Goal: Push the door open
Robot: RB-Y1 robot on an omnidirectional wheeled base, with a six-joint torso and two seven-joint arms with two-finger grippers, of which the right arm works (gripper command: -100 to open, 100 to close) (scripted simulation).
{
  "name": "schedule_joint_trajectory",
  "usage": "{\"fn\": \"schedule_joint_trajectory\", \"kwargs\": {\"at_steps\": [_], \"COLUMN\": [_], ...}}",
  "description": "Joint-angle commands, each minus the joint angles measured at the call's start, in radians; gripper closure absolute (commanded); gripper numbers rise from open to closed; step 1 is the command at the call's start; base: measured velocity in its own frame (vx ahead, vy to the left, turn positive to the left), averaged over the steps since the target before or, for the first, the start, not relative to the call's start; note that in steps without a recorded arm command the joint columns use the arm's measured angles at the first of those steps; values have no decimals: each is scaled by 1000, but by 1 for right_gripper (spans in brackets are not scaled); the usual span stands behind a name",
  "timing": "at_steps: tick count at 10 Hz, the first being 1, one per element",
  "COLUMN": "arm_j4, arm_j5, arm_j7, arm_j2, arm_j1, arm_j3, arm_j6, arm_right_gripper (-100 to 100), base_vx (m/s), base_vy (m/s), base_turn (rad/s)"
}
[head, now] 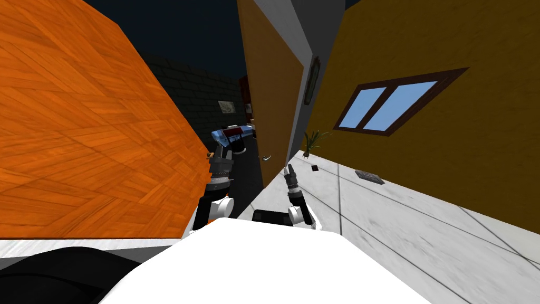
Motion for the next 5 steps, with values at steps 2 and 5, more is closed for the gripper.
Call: {"fn": "schedule_joint_trajectory", "kwargs": {"at_steps": [2, 5], "arm_j4": [71, 125], "arm_j5": [-1, 0], "arm_j7": [-13, -22], "arm_j2": [-5, -7], "arm_j1": [-30, -51], "arm_j3": [39, 69], "arm_j6": [-7, -14], "arm_right_gripper": [-100, -100], "base_vx": [104, 81], "base_vy": [-39, -39], "base_turn": [33, 32]}}
